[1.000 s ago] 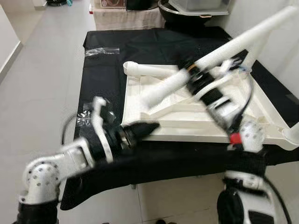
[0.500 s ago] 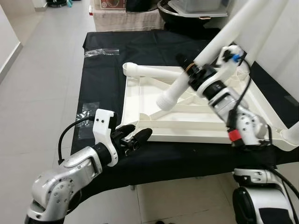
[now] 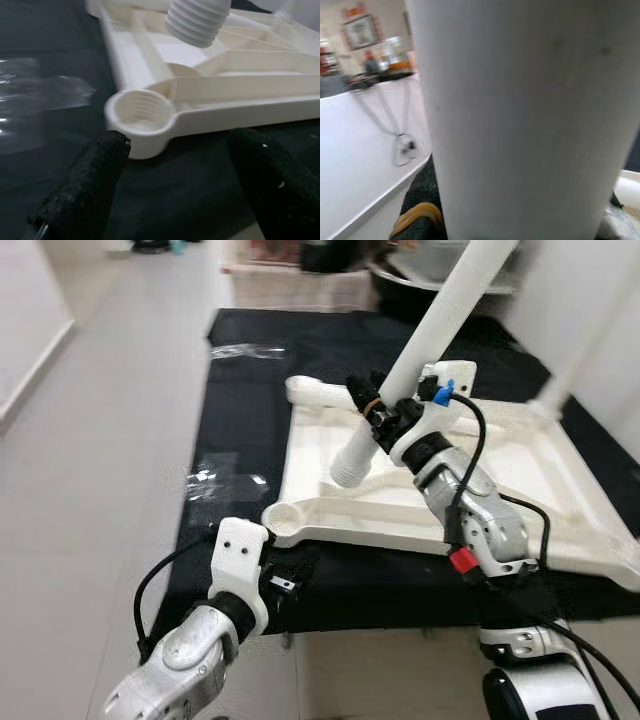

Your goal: Building children table

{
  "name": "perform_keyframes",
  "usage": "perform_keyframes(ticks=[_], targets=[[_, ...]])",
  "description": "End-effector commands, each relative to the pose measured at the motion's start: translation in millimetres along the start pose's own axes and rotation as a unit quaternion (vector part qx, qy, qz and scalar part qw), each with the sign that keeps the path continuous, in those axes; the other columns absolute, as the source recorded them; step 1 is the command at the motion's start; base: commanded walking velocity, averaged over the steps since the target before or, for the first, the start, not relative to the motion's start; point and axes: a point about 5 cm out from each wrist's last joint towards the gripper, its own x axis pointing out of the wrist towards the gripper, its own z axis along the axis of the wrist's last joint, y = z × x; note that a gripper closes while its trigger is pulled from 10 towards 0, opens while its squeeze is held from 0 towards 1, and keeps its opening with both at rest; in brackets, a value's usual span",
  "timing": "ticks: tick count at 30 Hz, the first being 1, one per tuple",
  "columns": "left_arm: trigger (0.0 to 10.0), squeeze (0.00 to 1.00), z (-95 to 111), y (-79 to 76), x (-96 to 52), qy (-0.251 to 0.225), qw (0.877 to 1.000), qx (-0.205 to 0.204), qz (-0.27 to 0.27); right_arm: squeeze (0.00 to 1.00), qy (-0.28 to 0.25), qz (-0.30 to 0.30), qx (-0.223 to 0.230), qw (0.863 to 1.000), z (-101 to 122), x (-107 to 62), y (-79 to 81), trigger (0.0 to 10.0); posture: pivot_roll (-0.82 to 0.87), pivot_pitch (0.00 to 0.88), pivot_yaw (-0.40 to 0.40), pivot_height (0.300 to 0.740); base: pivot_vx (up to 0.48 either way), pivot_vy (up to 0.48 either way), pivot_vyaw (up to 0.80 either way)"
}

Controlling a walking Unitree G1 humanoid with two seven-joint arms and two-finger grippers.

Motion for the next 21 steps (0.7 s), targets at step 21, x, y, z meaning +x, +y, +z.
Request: perform_keyframes(ticks=[21], targets=[[10.0,0.00,-27,-15.7,-19.5,0.030,0.998,0.044,0.014,0.00,0.091,0.209,-0.009,0.974,-19,2.8,1.3,10.0,0.10,0.157,-0.121,0.740,0.000,0.000,0.26]])
